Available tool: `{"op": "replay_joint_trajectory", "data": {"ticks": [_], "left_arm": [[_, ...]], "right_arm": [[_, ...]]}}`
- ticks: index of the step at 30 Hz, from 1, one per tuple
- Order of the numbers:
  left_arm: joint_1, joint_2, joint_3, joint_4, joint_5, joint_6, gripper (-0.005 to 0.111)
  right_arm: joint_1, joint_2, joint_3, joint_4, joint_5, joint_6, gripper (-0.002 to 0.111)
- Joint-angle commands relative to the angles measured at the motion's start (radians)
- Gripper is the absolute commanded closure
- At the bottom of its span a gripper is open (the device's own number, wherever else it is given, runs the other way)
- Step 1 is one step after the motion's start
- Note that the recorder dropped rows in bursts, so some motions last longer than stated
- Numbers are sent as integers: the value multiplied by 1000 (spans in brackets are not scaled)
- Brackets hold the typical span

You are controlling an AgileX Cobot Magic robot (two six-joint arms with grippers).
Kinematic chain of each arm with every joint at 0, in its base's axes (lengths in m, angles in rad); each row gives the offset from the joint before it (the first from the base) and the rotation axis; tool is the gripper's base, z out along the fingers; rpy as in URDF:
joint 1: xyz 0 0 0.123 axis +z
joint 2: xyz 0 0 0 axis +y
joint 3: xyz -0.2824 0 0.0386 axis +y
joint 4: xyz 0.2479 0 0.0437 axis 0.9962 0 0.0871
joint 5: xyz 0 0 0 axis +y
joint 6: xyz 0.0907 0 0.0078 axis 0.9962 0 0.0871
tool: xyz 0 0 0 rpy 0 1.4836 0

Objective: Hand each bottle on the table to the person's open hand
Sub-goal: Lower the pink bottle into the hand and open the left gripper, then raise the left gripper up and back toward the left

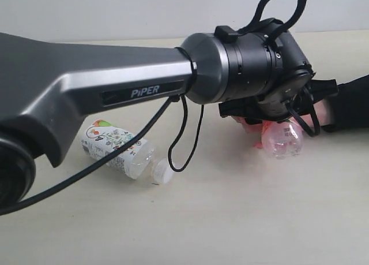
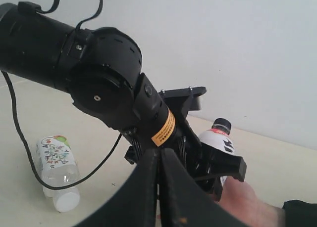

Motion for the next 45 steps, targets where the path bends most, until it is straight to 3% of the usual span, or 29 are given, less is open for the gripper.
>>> {"op": "replay_joint_trajectory", "data": {"ticks": [1,5,12,21,28,45], "left_arm": [[12,11,-1,-7,-11,-4,107],[12,11,-1,-10,-33,-4,102],[12,11,-1,-24,-58,45,61],[12,11,-1,-31,-68,57,39],[12,-7,-1,-55,-64,118,31],[12,-148,-1,-108,18,378,31]], "right_arm": [[1,-4,1,2,-10,-1,106],[1,-4,1,2,-10,-1,106],[1,-4,1,2,-10,-1,106],[1,-4,1,2,-10,-1,106],[1,-4,1,2,-10,-1,106],[1,-4,1,2,-10,-1,106]]}}
